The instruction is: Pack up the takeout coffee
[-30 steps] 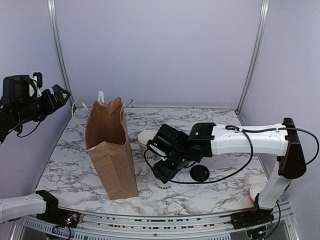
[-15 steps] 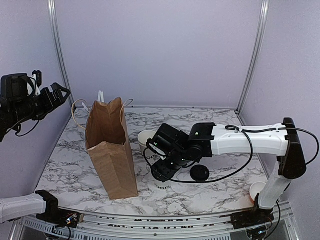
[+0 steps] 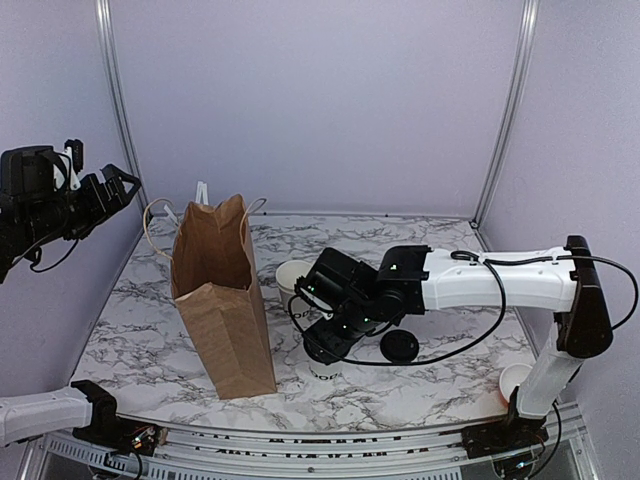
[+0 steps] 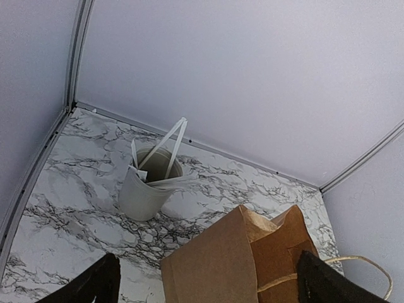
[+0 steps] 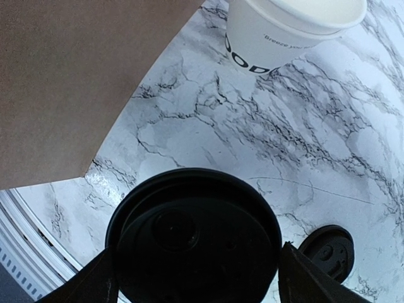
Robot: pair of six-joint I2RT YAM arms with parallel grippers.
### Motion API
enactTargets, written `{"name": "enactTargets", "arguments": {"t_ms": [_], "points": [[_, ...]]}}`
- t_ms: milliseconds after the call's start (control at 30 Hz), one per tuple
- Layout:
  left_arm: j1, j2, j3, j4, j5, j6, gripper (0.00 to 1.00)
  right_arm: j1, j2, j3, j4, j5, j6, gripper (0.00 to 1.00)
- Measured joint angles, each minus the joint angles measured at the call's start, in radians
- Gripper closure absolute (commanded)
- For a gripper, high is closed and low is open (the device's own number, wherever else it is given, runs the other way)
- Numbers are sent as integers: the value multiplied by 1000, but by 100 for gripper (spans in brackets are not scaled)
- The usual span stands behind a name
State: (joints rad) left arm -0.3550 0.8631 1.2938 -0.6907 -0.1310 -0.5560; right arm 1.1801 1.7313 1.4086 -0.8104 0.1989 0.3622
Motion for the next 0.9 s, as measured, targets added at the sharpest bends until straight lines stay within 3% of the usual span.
{"name": "enactTargets", "arguments": {"t_ms": [267, 600, 900], "points": [[0, 0, 0, 0, 0, 1, 2, 0, 0, 5, -18, 7, 0, 14], [0, 0, 0, 0, 0, 3, 2, 0, 0, 5, -17, -13, 4, 26], [0, 0, 0, 0, 0, 3, 2, 0, 0, 5, -19, -4, 6, 27]]}}
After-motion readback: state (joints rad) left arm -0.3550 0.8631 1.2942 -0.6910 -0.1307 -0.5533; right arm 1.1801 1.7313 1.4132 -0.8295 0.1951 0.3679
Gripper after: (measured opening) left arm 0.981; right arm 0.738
